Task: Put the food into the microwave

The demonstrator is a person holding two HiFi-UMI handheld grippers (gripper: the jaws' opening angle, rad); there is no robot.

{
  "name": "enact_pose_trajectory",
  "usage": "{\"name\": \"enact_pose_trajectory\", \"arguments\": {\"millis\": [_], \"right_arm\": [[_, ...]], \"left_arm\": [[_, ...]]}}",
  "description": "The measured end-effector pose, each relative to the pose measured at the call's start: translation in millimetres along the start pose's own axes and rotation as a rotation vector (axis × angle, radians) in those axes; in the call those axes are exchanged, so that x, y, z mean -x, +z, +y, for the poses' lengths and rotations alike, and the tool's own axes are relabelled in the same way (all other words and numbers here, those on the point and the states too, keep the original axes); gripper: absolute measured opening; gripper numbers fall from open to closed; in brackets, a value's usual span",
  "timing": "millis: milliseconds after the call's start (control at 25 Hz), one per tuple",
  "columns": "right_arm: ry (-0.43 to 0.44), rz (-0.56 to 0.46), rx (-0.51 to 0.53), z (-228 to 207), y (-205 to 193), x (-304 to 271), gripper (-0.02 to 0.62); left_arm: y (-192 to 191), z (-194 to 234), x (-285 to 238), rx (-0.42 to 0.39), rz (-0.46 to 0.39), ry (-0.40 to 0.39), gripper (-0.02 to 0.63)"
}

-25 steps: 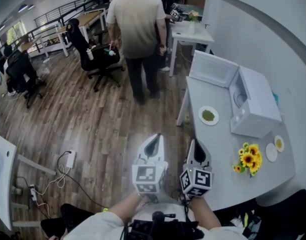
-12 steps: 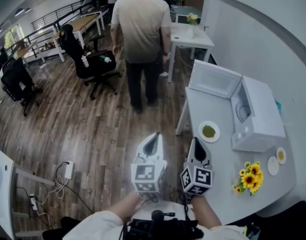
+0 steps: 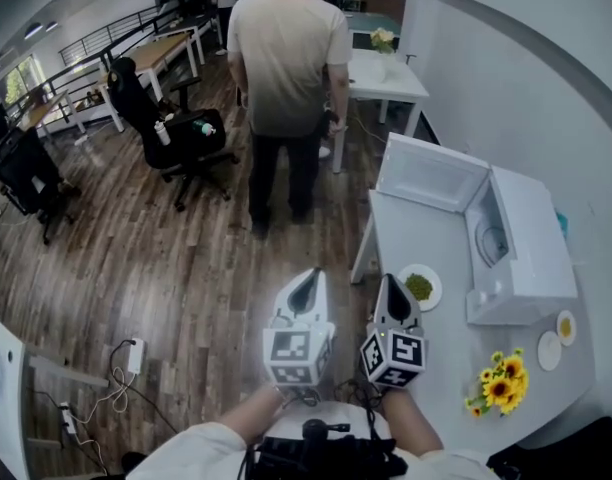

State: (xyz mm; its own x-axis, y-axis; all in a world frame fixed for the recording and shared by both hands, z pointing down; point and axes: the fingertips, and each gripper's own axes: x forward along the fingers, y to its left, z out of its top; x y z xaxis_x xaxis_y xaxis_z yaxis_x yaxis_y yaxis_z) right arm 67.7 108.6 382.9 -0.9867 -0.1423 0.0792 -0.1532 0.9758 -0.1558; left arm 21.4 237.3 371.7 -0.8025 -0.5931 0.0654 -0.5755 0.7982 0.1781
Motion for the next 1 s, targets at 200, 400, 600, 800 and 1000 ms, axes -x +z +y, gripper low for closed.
{"name": "enact_pose_trajectory", "arguments": {"millis": [200, 400, 600, 800, 1000], "right_arm": [[-0.012, -0.009, -0.003, -15, 5, -29, 0.014], [-0.058, -0.010, -0.009, -38, 6, -43, 0.014], [-0.129, -0.002, -0.017, -63, 4, -44, 0.014], [-0.211, -0.005, -0.016, -89, 4, -53, 0.015], [-0.301, -0.029, -0.030, -119, 6, -81, 0.014]], "left_arm": [[2, 0, -34, 0.000, 0.002, -0.012, 0.009], [-2, -15, -66, -0.007, 0.019, -0.066, 0.009], [-6, -35, -92, -0.012, 0.041, -0.141, 0.009], [-8, -54, -125, -0.017, 0.054, -0.229, 0.009], [-14, -72, -173, -0.051, 0.070, -0.327, 0.009]]}}
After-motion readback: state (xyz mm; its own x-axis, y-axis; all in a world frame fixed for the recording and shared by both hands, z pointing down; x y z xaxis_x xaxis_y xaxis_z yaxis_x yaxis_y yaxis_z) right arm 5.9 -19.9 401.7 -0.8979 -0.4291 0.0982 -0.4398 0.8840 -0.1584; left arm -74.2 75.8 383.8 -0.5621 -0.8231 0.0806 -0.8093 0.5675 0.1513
